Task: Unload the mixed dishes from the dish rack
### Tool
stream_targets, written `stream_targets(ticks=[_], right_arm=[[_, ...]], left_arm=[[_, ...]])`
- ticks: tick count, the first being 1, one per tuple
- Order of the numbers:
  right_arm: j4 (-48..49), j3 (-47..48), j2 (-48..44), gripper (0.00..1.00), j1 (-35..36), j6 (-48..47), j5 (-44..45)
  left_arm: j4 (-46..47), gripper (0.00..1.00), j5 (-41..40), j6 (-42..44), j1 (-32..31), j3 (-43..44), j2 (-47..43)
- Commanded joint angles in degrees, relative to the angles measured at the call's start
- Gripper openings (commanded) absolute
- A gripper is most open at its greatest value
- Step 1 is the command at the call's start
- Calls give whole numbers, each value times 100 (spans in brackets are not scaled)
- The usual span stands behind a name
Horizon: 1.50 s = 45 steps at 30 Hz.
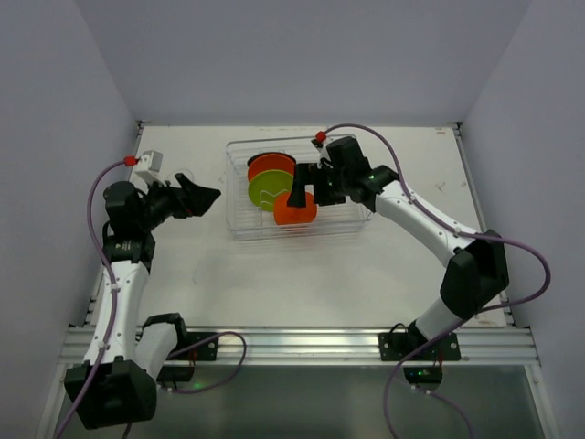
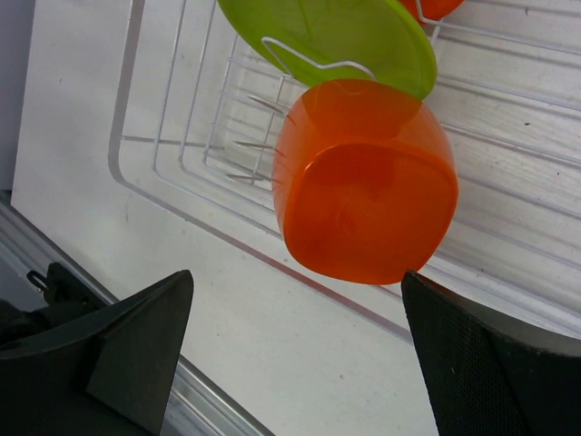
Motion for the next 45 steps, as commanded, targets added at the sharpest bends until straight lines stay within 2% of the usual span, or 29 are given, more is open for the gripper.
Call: stream_targets(ticks=[1, 12, 23, 29, 31, 36, 41, 45], right_arm=[[117, 140, 146, 99, 30, -12, -3], [565, -1, 454, 99, 30, 181, -118], [1558, -712, 357, 99, 4, 462, -390], [1743, -704, 235, 99, -5, 489, -399], [1586, -538, 208, 99, 30, 411, -260], [-47, 867, 603, 99, 381, 50, 882], [-743, 1641, 876, 99, 777, -82, 1647], [-831, 1906, 990, 99, 909, -56, 1412]], left_arm=[[277, 100, 145, 66, -132, 98, 89], [304, 100, 146, 92, -273, 124, 142], [339, 100, 145, 189, -308, 45, 116], [348, 100, 154, 206, -317, 19, 90], [348, 100, 154, 206, -317, 19, 90], [365, 100, 163, 206, -317, 28, 81], [357, 100, 128, 206, -317, 19, 19], [365, 100, 110, 206, -308, 10, -33]])
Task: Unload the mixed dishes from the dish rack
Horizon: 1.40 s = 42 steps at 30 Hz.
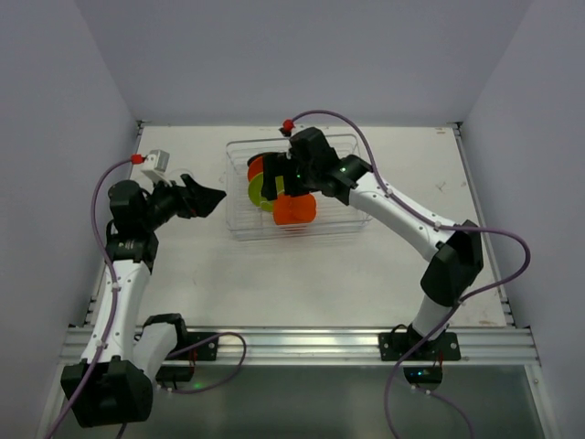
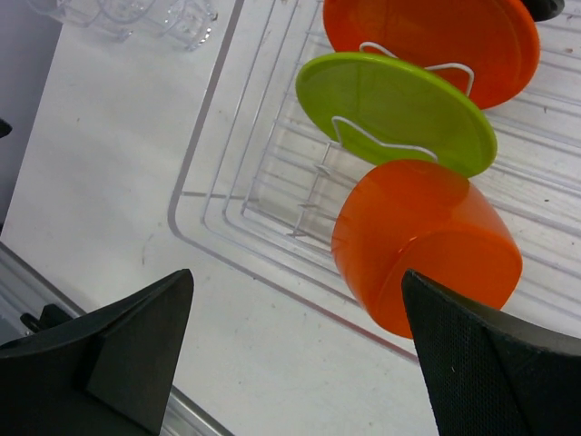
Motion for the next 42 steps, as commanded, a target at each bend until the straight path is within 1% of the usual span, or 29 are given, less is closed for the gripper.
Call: stream_targets(ticks=[1, 4, 8, 13, 19, 25, 27, 29, 34, 35, 38, 39, 41, 42], right_arm=[[-427, 326, 164, 99, 54, -82, 138], [-348, 379, 269, 99, 107, -64, 41], [-497, 650, 585, 99, 186, -64, -21], [-278, 537, 709, 99, 195, -21, -424], [-111, 397, 744, 99, 204, -3, -627], [-58, 309, 735, 99, 213, -3, -610], [-49, 326, 718, 99, 204, -46, -427], [-172, 545, 770, 99, 204, -152, -268], [-620, 1537, 1025, 99, 204, -845, -136], [-638, 1591, 1025, 98, 213, -977, -170], [-551, 1618, 982, 99, 178, -1618, -206], [-489, 1575, 955, 99, 160, -2003, -197], [-175, 1329, 841, 99, 134, -2295, 73], [-16, 1180, 780, 99, 90, -2636, 180]], left_arm=[[225, 100, 77, 112, -50, 10, -140], [225, 100, 60, 112, -59, -7, -176], [190, 100, -1, 121, -51, 1, -220], [155, 100, -45, 147, -51, 10, -264], [94, 100, -81, 183, -51, 36, -272], [102, 100, -81, 183, -51, 37, -246], [94, 100, -81, 183, -51, 37, -237], [94, 100, -98, 183, -51, 28, -246], [85, 100, -116, 191, -51, 28, -272], [67, 100, -125, 209, -51, 28, -281], [23, 100, -142, 235, -51, 36, -308], [23, 100, -134, 235, -51, 19, -325], [23, 100, -116, 235, -51, 10, -334], [23, 100, -116, 235, -59, 10, -343]])
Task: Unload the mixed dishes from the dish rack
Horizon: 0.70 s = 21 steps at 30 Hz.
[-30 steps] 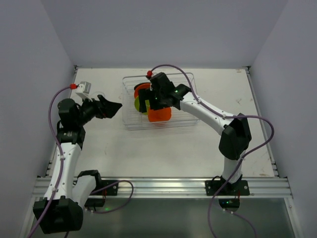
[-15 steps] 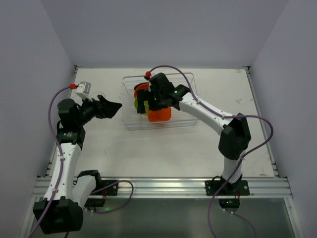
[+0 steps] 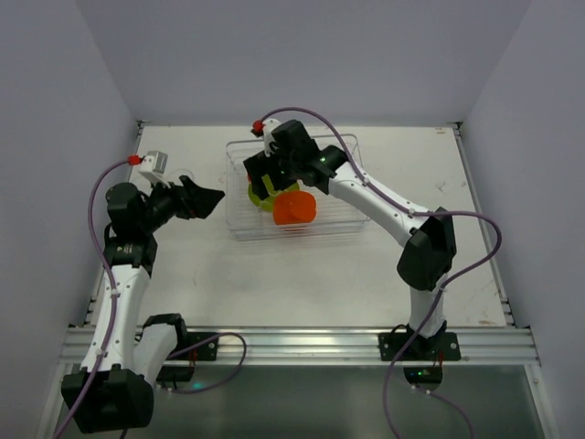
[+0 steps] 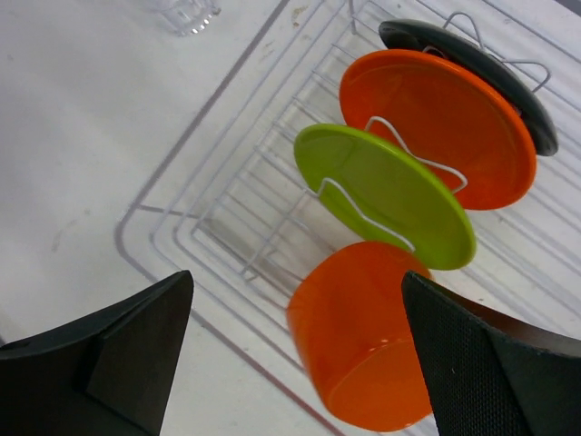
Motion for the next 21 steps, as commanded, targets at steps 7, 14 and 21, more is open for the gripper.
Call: stream_targets(ticks=[7, 14, 21], right_arm=[[1024, -797, -510, 89, -140, -2386, 864], [760, -260, 70, 69, -263, -2606, 445], [637, 73, 395, 63, -395, -2817, -4]], left_arm=[[76, 100, 13, 139, -46, -7, -131], [84, 100, 40, 130, -46, -25, -140], [102, 100, 48, 113, -46, -34, -122]])
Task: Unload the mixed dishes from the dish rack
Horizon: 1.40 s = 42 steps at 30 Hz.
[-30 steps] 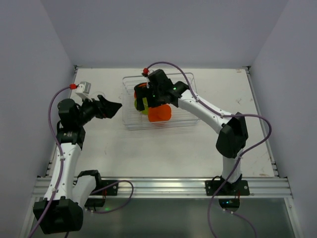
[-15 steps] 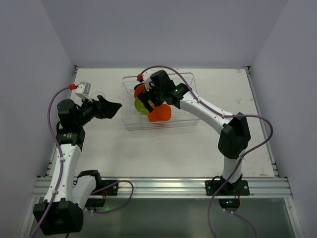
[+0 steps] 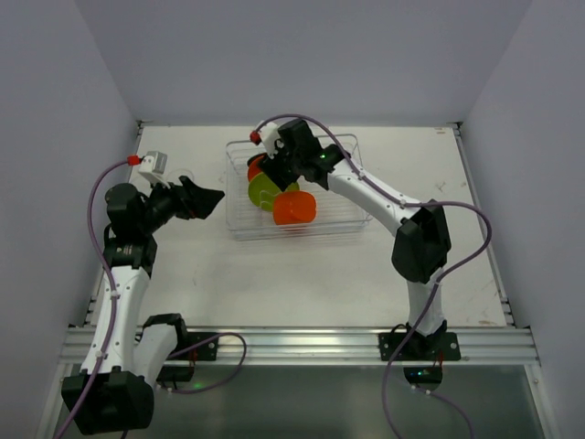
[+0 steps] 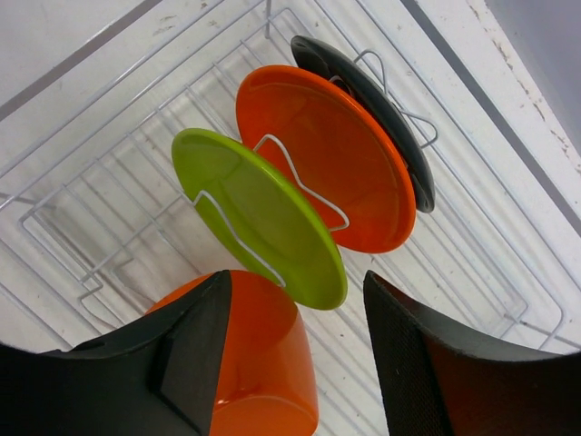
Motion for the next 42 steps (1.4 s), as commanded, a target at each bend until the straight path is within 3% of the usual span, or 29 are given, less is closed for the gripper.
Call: stream_targets(ticks=[1, 13, 25, 31, 42], right_arm=[[-58, 417, 147, 62, -52, -282, -310], [-103, 646, 498, 46, -140, -519, -381], [-15, 778, 753, 43, -254, -669, -478], [20, 830, 850, 36, -307, -704, -513], [29, 918, 999, 35, -359, -765, -618]], left_arm=[[102, 100, 44, 98, -46, -32, -50], [111, 100, 70, 89, -46, -32, -15], [120, 100, 62, 89, -46, -23, 29], [120, 100, 62, 98, -46, -14, 56], [120, 100, 70, 98, -37, -5, 108]])
